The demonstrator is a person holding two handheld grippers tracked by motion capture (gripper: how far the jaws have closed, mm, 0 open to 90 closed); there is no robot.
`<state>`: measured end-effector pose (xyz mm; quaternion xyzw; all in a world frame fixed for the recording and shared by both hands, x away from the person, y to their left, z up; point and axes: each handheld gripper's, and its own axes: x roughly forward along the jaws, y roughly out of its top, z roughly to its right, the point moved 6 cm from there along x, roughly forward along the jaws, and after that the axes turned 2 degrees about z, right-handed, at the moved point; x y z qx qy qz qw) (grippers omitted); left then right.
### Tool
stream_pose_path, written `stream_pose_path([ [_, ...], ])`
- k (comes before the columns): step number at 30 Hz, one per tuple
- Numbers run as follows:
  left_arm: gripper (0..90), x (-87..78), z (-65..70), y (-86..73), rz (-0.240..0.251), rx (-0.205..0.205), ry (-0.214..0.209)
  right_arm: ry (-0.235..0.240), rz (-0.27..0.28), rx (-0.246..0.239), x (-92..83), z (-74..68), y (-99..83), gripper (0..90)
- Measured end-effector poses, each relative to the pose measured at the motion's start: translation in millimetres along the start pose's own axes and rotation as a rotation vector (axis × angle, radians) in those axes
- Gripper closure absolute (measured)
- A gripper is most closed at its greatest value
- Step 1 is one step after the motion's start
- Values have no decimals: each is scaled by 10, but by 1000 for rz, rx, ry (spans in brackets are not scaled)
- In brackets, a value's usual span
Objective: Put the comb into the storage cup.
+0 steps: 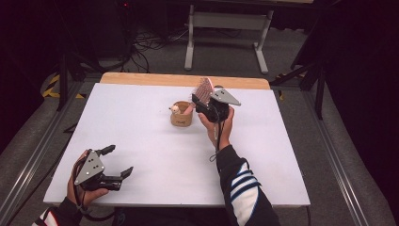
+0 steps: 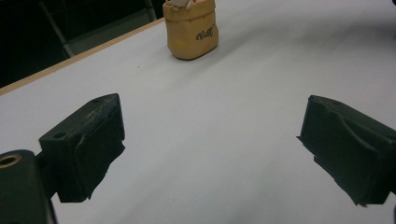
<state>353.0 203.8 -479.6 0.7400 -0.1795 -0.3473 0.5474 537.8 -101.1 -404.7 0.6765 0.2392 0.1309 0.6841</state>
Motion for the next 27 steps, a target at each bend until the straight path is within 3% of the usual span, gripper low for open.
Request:
stream_pose_path([
  [15, 75, 14, 7, -4, -2, -4, -3, 4, -20, 2, 7, 4, -42, 462],
  [27, 75, 25, 12, -10, -9, -3, -6, -1, -42, 3, 13, 25, -50, 317],
])
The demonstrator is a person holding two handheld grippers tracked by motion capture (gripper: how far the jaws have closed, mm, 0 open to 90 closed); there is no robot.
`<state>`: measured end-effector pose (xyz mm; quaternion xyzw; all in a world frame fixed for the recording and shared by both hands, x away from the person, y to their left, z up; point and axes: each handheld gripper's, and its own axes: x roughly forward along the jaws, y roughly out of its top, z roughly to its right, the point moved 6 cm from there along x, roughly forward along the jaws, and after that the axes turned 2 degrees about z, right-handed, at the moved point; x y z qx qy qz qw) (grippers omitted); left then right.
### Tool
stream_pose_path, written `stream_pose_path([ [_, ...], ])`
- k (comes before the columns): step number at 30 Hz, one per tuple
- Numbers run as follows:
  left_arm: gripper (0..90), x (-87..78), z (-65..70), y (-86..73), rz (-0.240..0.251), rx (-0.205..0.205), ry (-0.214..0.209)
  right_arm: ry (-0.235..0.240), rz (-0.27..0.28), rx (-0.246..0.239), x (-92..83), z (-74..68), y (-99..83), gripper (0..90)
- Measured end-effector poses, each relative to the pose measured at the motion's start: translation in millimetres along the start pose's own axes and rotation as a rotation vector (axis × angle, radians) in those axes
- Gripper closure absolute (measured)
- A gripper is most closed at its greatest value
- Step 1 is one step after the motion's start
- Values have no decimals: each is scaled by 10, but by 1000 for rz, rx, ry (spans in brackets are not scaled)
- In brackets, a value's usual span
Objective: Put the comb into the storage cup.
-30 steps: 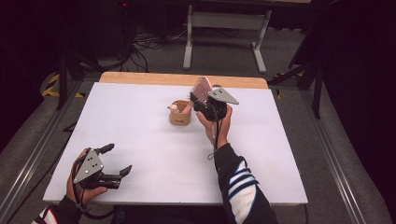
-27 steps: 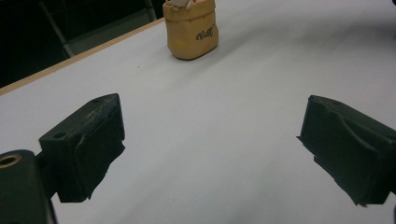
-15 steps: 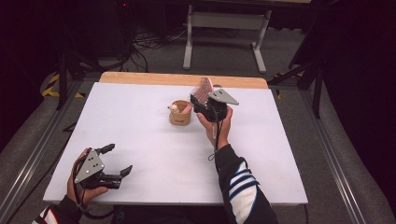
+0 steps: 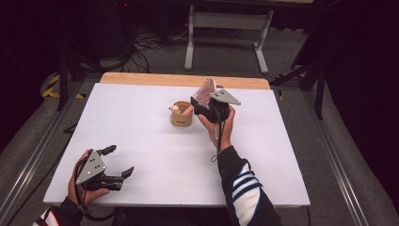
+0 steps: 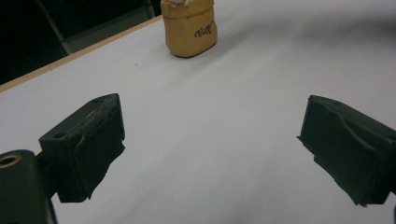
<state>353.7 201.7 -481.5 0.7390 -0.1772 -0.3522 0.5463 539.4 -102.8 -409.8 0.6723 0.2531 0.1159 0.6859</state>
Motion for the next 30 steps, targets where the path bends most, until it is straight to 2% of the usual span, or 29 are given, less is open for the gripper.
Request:
stream_pose_path([
  [2, 75, 1, 0, -1, 0, 1, 0, -9, -8, -4, 6, 7, -6, 295],
  [7, 74, 2, 0, -1, 0, 0, -1, -57, -34, -7, 20, 38, -29, 164],
  [13, 75, 6, -1, -2, -2, 6, 0, -62, -44, -9, 25, 58, -31, 108],
  [20, 74, 7, 5, -3, -1, 1, -3, -74, -56, -13, 43, 57, -51, 50],
  [30, 73, 1, 1, -5, -3, 4, -1, -87, -53, -16, 36, 53, -49, 46],
])
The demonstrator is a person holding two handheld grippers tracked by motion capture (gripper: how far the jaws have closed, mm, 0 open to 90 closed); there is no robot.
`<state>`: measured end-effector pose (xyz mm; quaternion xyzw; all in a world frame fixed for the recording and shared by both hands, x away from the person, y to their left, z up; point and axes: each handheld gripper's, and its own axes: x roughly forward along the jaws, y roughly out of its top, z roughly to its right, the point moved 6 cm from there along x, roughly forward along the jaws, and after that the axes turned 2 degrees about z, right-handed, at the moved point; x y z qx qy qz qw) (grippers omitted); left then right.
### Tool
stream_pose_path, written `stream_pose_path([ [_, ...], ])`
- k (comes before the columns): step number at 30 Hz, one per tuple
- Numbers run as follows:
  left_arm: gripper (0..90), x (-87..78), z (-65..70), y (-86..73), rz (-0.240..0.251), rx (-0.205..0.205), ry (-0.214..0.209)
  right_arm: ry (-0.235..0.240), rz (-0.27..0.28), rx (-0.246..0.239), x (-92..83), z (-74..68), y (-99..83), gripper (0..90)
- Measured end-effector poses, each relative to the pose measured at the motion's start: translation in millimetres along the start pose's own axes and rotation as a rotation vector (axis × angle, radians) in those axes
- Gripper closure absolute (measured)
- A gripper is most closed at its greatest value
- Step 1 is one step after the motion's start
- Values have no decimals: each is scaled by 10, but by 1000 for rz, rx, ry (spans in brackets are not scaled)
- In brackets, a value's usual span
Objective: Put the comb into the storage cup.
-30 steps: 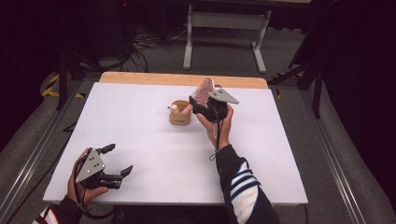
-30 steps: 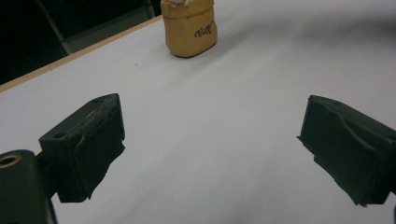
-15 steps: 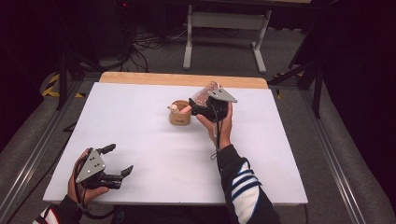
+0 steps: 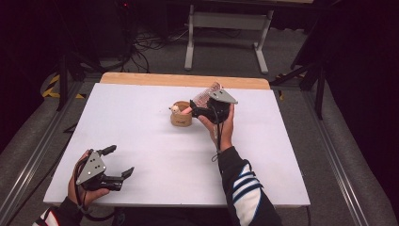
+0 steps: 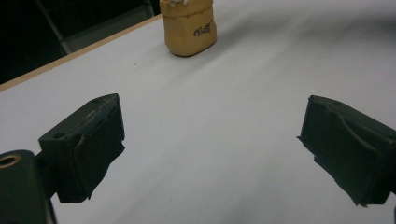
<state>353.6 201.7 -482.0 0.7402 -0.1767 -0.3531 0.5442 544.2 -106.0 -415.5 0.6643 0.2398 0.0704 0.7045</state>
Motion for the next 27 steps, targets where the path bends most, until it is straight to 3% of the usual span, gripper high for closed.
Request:
stream_pose_path([
  [27, 73, -6, -3, 3, -2, 3, 5, -24, 58, -11, -191, 70, 115, 67],
])
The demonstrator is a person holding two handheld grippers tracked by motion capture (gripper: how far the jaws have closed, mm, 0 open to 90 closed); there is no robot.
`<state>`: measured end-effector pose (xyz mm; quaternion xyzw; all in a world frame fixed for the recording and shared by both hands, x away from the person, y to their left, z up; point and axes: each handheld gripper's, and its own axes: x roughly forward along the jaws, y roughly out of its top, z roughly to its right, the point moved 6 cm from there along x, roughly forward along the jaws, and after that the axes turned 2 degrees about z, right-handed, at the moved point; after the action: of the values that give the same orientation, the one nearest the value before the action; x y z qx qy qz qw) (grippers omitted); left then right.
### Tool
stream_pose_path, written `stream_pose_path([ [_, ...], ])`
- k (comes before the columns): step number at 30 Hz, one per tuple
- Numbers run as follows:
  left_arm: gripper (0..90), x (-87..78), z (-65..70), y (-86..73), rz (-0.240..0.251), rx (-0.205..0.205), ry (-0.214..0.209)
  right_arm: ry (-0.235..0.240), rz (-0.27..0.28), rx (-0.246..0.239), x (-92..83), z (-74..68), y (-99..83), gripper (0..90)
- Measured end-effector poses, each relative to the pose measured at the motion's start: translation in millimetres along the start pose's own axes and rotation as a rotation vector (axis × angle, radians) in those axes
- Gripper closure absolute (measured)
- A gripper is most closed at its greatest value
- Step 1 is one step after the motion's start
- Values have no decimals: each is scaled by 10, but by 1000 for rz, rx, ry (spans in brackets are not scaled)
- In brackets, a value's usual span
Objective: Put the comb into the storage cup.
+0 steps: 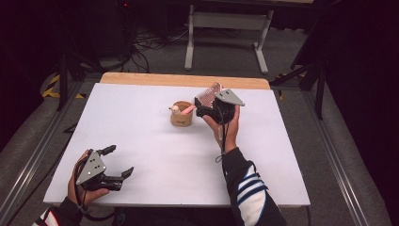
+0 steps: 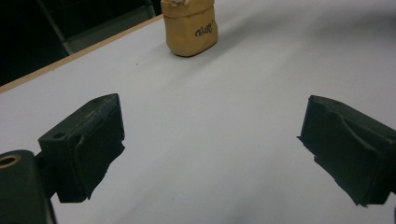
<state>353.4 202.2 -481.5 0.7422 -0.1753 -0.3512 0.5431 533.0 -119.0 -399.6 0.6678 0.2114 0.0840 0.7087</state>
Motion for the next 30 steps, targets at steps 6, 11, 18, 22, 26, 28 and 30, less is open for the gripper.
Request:
stream_pose_path([
  [6, 73, -2, -6, -2, -1, 7, 1, 1, 8, -21, -34, -3, 28, 68],
  [11, 73, -1, -4, -1, -1, 6, 2, 1, 10, -30, -63, 10, 49, 68],
  [18, 73, 4, -1, 0, 4, 4, 3, 7, 15, -34, -121, 49, 85, 73],
  [22, 71, 5, 0, 0, 3, 6, 4, 0, 19, -48, -155, 66, 100, 74],
  [26, 71, 7, 3, 1, 0, 10, 5, 0, 20, -61, -198, 86, 106, 75],
  [28, 71, 7, -1, 0, 0, 12, 6, 2, 20, -66, -213, 89, 108, 76],
  [30, 71, 11, 2, -1, 2, 5, 4, -2, 20, -73, -232, 94, 111, 76],
])
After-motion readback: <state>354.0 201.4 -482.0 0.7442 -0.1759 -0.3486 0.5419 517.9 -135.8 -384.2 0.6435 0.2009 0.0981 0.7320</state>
